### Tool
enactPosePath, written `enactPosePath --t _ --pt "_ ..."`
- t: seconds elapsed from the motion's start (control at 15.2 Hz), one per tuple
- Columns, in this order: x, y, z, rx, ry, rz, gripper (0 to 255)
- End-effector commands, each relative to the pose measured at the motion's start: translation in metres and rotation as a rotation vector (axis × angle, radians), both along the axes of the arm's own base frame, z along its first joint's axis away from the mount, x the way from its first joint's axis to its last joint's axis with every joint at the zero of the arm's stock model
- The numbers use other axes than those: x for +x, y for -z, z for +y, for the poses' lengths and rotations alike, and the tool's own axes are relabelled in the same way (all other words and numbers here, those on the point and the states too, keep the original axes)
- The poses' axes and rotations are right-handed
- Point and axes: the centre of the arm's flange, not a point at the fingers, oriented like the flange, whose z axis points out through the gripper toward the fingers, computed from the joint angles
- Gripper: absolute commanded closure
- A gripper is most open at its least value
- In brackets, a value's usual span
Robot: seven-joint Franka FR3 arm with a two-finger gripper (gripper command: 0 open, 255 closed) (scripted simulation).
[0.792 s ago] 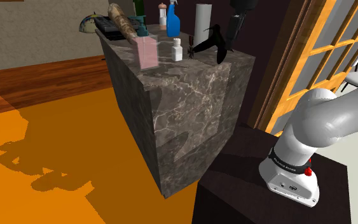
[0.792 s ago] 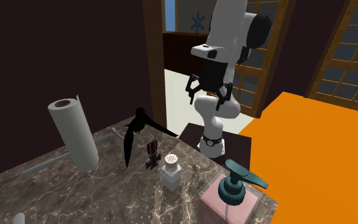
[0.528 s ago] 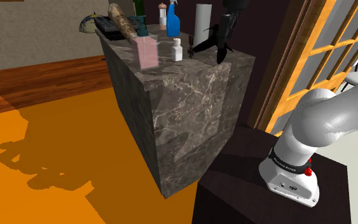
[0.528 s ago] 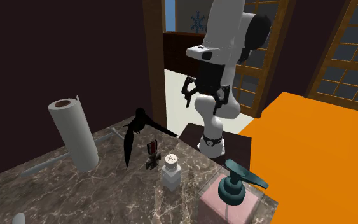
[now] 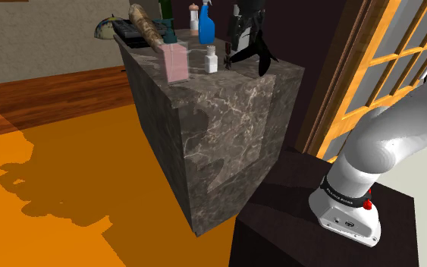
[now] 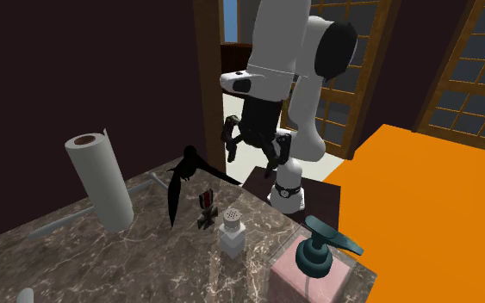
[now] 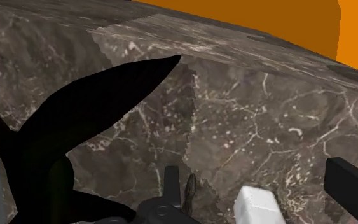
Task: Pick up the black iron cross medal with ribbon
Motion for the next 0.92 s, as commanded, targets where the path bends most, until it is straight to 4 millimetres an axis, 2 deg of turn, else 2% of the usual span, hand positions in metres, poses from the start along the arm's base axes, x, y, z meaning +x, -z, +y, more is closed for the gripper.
enactPosePath --t 0.0,0.33,0.4,0.86 --pt "0.025 0.003 -0.012 0.01 0.068 -0.01 0" --pt "0.082 0.005 -0.045 0.035 0.23 -0.034 0" --pt "0.087 0.006 -0.05 0.038 0.247 -0.037 0" --pt "0.087 0.043 -0.05 0.038 0.247 -0.037 0"
